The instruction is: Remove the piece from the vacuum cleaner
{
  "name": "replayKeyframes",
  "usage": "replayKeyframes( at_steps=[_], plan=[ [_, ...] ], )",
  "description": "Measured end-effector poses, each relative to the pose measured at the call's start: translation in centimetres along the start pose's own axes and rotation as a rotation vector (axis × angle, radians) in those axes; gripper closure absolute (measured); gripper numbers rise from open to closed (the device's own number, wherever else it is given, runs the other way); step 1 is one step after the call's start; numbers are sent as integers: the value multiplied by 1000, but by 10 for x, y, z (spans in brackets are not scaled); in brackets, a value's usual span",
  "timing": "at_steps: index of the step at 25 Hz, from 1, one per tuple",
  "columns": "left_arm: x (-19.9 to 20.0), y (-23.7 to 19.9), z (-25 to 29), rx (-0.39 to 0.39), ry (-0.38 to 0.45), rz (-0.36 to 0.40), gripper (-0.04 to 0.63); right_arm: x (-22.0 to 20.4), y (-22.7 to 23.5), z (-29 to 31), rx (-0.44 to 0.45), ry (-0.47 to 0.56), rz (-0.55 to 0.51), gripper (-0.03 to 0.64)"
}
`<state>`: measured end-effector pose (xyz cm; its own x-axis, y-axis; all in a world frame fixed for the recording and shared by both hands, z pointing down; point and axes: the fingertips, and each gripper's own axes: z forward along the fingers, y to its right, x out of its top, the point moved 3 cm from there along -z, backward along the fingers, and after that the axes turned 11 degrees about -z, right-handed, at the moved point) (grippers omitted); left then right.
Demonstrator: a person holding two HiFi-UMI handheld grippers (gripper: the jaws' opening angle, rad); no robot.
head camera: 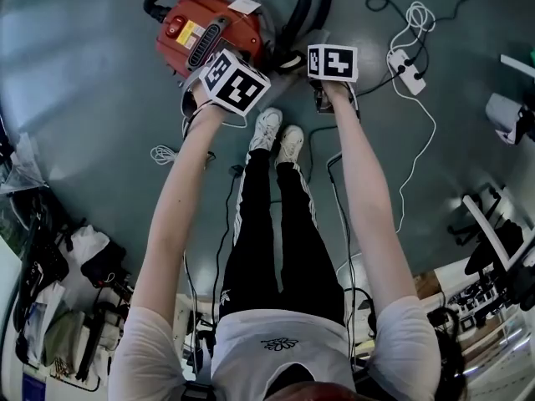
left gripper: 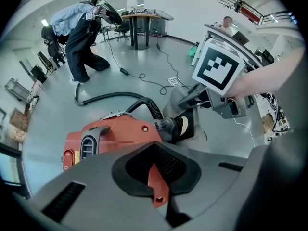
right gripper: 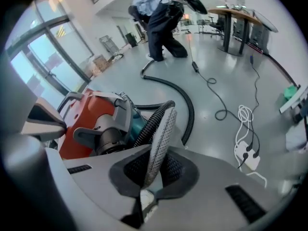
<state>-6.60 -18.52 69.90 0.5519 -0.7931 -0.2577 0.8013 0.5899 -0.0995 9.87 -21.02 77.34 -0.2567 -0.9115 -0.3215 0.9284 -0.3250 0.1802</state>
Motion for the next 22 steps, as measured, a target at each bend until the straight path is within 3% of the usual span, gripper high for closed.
replayKeyframes(
  at_steps=[3,7,11,22],
  plan=[
    [1,-2,-1,14,24,6,588,1,-5,-7,-10,13,-60,594],
    [-1,-1,-3,3,24,-12,588,-15,-3,-14,17,44,104,594],
    [-3,4,-5,-12,-7,-10,588,-27,-6,-15,-4,47,80,594],
    [-1,2,-5,-4,8,6,586,20,2,3,14,-50,-222,594]
  ],
)
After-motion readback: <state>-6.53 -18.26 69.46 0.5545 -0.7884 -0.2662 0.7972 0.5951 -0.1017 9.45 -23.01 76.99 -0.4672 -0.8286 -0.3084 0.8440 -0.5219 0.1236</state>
